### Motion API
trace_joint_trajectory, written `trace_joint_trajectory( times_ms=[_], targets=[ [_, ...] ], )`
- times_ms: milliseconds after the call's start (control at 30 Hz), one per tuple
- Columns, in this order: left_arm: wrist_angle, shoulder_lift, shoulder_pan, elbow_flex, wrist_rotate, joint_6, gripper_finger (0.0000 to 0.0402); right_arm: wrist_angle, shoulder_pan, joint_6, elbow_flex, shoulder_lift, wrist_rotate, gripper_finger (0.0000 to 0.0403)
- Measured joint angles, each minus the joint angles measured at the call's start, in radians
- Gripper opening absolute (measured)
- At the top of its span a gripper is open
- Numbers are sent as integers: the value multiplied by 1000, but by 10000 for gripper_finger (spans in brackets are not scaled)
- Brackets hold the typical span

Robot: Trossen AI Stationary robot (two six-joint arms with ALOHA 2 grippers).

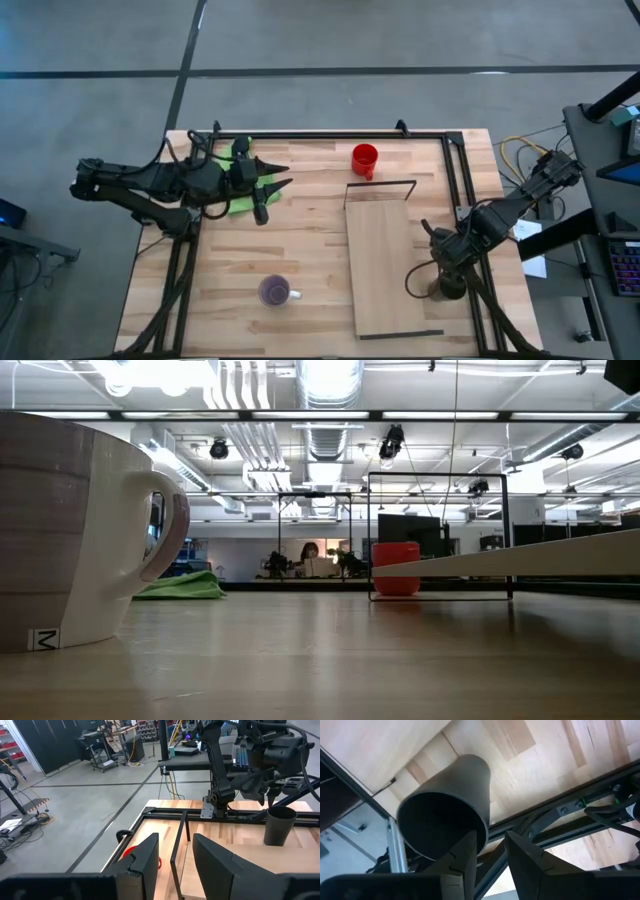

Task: Stack small to large cups/mugs on shelf
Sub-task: Put the black cup on the shelf

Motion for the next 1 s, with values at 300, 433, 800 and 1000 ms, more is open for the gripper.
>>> trace_joint_trajectory(
  times_ms=[300,433,800,1000],
  targets=[
    [1,7,0,0,0,-1,107,25,23,26,-29,0,-1,96],
    [1,7,0,0,0,-1,107,72,23,26,-37,0,-2,96],
    [1,7,0,0,0,-1,107,102,23,18,-84,0,0,96],
    [1,7,0,0,0,-1,107,107,23,17,-104,0,1,95]
  ],
)
